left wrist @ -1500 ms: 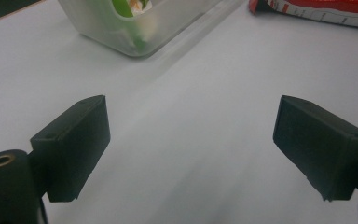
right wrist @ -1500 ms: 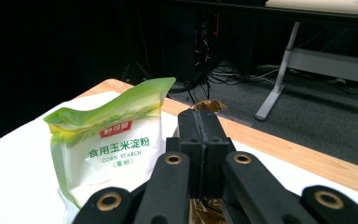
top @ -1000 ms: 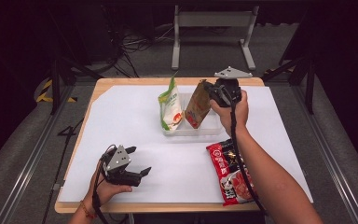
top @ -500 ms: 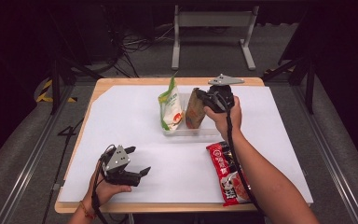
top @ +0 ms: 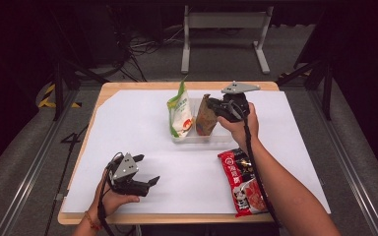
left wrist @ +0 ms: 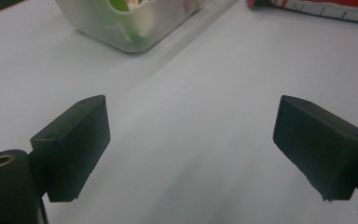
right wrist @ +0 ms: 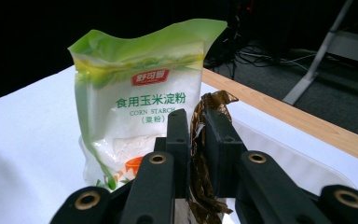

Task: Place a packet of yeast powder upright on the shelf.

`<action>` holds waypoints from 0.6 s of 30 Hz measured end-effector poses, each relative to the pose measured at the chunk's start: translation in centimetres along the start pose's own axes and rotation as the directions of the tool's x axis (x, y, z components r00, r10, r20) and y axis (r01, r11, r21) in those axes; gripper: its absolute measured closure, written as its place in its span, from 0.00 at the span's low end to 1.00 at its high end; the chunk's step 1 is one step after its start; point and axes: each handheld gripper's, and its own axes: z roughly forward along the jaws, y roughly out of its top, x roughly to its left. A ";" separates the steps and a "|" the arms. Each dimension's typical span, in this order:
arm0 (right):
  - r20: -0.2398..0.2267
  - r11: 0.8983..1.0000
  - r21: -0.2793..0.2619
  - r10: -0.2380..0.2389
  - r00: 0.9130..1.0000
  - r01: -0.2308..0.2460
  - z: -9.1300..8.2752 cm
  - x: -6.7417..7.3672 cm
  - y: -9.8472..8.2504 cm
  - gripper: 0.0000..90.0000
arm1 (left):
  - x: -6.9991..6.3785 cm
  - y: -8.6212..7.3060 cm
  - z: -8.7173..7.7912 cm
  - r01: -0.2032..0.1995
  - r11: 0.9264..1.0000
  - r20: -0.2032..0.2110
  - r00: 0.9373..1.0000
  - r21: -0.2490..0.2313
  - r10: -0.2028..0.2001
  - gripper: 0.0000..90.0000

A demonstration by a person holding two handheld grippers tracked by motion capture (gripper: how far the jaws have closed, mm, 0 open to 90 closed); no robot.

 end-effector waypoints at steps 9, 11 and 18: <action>-0.023 1.000 0.008 -0.028 0.999 0.028 -0.4 0.1 -0.1 0.80 | 0.0 0.0 0.1 0.002 1.000 -0.001 1.000 0.001 -0.002 0.13; -0.030 0.999 0.008 -0.030 0.999 0.031 -0.6 0.2 -0.1 0.79 | 0.1 0.0 0.1 0.002 1.000 -0.003 1.000 0.005 -0.002 0.13; -0.066 0.998 0.011 -0.058 0.996 0.059 -1.7 0.0 -0.1 0.79 | 0.4 0.1 0.5 0.014 1.000 0.012 1.000 -0.002 -0.014 0.13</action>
